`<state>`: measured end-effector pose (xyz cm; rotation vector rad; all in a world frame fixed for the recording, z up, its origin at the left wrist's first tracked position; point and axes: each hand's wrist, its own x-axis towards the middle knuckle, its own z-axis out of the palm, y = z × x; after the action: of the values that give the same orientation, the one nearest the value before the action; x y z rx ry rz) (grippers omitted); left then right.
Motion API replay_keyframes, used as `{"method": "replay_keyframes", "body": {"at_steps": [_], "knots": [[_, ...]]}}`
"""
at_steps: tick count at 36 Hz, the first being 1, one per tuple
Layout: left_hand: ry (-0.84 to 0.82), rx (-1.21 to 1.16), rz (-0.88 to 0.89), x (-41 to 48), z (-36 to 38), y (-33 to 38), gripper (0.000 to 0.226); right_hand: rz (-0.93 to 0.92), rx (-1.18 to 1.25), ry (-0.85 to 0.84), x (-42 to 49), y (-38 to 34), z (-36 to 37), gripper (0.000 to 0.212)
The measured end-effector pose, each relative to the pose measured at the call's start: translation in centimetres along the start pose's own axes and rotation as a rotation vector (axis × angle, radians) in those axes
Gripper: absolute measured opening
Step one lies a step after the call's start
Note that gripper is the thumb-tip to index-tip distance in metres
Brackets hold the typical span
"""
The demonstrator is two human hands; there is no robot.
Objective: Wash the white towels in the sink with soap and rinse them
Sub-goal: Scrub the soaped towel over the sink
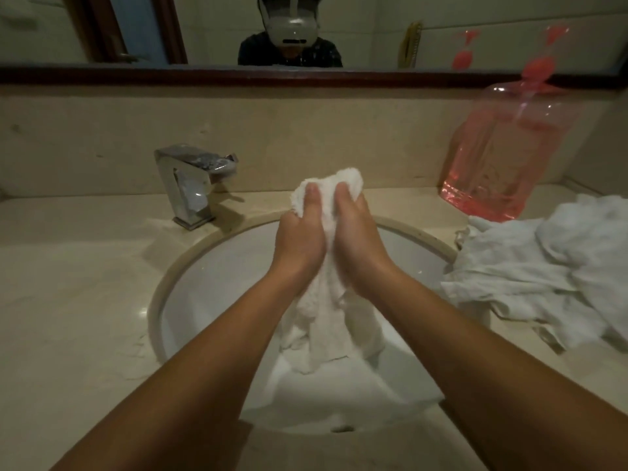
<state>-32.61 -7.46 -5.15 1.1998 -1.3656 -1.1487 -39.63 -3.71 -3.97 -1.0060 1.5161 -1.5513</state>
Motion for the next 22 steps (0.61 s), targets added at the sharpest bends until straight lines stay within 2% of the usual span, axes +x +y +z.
{"method": "replay_keyframes", "body": {"at_steps": [3,7,10,12,15,16,18,22], "knots": [[0.046,0.003,-0.044,0.7,-0.8,-0.2,0.060,-0.016,-0.028,-0.171,-2.4,0.9,0.4,0.049],[-0.051,-0.066,-0.076,0.3,-1.0,-0.3,0.087,-0.007,-0.026,-0.071,0.1,0.6,-1.5,0.055],[-0.133,-0.228,-0.139,0.6,-1.4,-0.6,0.084,0.101,-0.007,-0.064,2.4,1.2,-3.7,0.071],[-0.182,-0.353,-0.234,1.6,-2.3,-1.2,0.086,0.171,-0.059,-0.191,2.1,0.9,-5.1,0.061],[-0.342,-0.493,-0.350,3.2,-3.8,-2.3,0.108,0.311,-0.243,-0.525,1.7,1.4,-6.5,0.054],[-0.393,-0.508,-0.361,2.7,-4.1,-1.7,0.103,0.315,-0.291,-0.562,1.6,1.6,-6.6,0.053],[-0.462,-0.528,-0.358,1.9,-4.4,-0.9,0.090,0.271,-0.270,-0.516,1.8,1.7,-6.4,0.047],[-0.558,-0.635,-0.341,1.6,-4.7,-0.8,0.089,0.228,0.017,-0.382,2.1,1.3,-6.0,0.042]]}}
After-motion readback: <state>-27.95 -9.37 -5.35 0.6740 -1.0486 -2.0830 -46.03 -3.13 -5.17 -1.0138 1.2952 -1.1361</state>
